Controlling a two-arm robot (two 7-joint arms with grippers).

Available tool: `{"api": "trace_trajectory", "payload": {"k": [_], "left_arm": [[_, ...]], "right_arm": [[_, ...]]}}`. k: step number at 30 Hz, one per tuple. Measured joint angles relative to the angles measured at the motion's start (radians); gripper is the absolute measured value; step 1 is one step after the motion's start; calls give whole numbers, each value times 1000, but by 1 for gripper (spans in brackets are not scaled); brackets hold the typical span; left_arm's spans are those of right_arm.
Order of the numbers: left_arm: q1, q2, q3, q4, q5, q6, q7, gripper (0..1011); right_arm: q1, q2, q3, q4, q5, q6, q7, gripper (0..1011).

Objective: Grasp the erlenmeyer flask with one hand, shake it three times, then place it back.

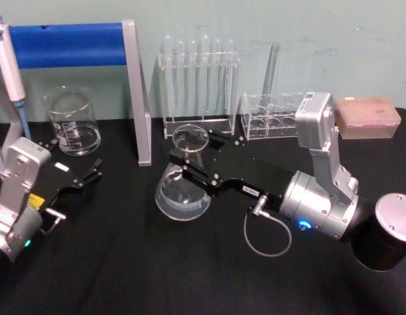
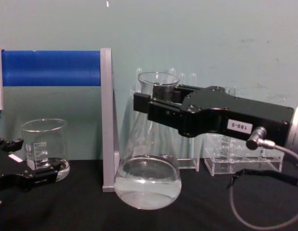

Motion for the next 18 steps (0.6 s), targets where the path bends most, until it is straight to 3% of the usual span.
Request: {"api": "trace_trajectory", "payload": {"k": [9,18], "left_arm": [[0,0,0,0,0,0,0,1001],[0,0,0,0,0,0,0,1001]], "right_arm": [[-3,0,-1,3,9,-3,-46,449],[-48,7,73,-17,-17,-5,-159,449]]}}
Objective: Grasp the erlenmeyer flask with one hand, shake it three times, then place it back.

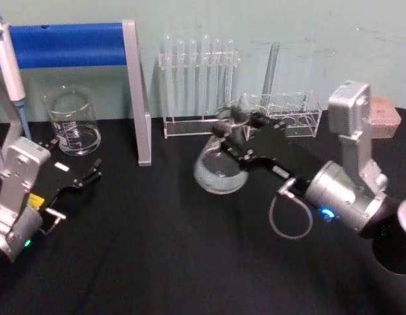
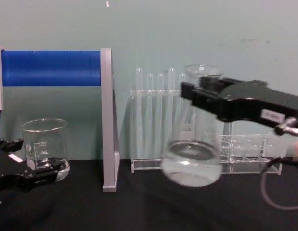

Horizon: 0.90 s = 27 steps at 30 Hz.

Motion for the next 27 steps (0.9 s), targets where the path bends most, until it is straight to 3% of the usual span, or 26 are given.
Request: {"api": "trace_trajectory", "payload": {"k": [6,7,10,17,21,27], "left_arm": [[0,0,0,0,0,0,0,1001],[0,0,0,0,0,0,0,1001],[0,0,0,0,0,0,0,1001],[0,0,0,0,0,0,0,1001],[0,0,0,0,0,0,0,1001],[0,0,0,0,0,0,0,1001]], "right_arm": [[-54,4,91,-25,-22,6,-97,449],[-54,4,91,-25,-22,6,-97,449],[-89,7,146,-42,-33,13,-147,449],[-149,10,230,-76,-46,30,-214,449],[-166,6,256,-83,-51,38,-226,449],[-164,-5,259,-83,-55,46,-202,449]]}}
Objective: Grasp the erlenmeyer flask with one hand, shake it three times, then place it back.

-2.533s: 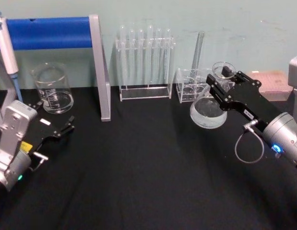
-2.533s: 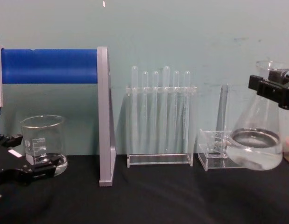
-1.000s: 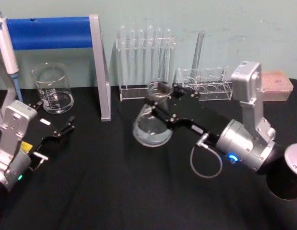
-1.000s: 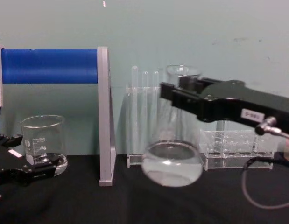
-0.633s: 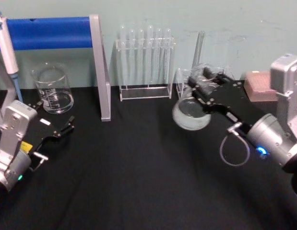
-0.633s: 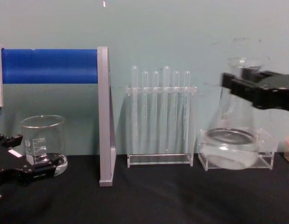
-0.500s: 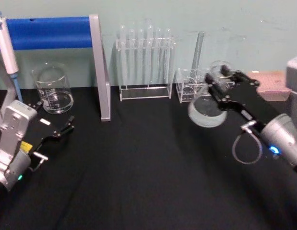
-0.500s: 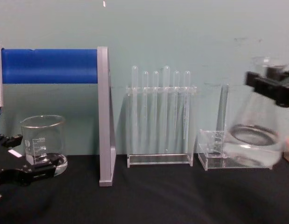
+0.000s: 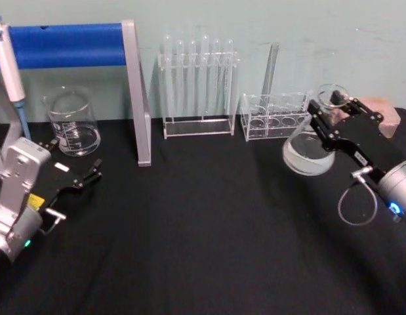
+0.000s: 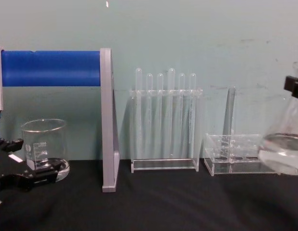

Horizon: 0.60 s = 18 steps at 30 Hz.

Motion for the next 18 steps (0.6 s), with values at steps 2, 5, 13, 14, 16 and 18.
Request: {"api": "trace_trajectory", "payload": {"k": [2,5,13,14,16,18], "left_arm": [[0,0,0,0,0,0,0,1001],[0,0,0,0,0,0,0,1001],[0,0,0,0,0,0,0,1001],[0,0,0,0,0,0,0,1000],[0,0,0,0,0,0,0,1001],[0,0,0,0,0,0,0,1001]], "right_arm": [[5,-3,-6,3,0,1,13,449],[26,-15,-38,12,-1,2,65,449],[84,-27,-137,38,6,3,183,449],[97,-29,-159,44,11,2,205,449],[107,-29,-177,49,15,1,221,449],[122,-29,-205,56,22,-1,246,449]]}}
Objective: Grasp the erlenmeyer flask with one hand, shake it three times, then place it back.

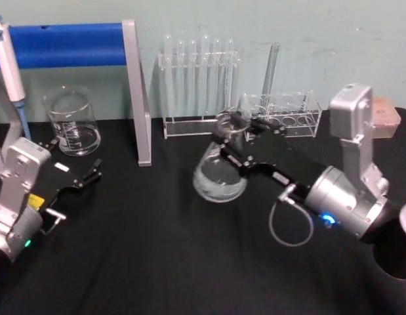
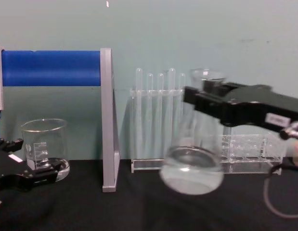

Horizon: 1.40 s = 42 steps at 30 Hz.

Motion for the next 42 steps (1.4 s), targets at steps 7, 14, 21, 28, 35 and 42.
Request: {"api": "trace_trajectory", "payload": {"k": [7,14,21,28,35,42], "left_arm": [[0,0,0,0,0,0,0,1001],[0,0,0,0,0,0,0,1001],[0,0,0,0,0,0,0,1001],[0,0,0,0,0,0,0,1001],[0,0,0,0,0,0,0,1001],[0,0,0,0,0,0,0,1001]], "right_arm": [[36,-1,-59,21,17,-7,46,449],[51,3,-86,27,30,-10,51,449],[48,14,-82,26,36,-15,22,449],[18,27,-20,16,39,-14,-56,449],[-26,36,63,-1,30,-8,-137,449],[-87,40,159,-27,9,3,-218,449]]}}
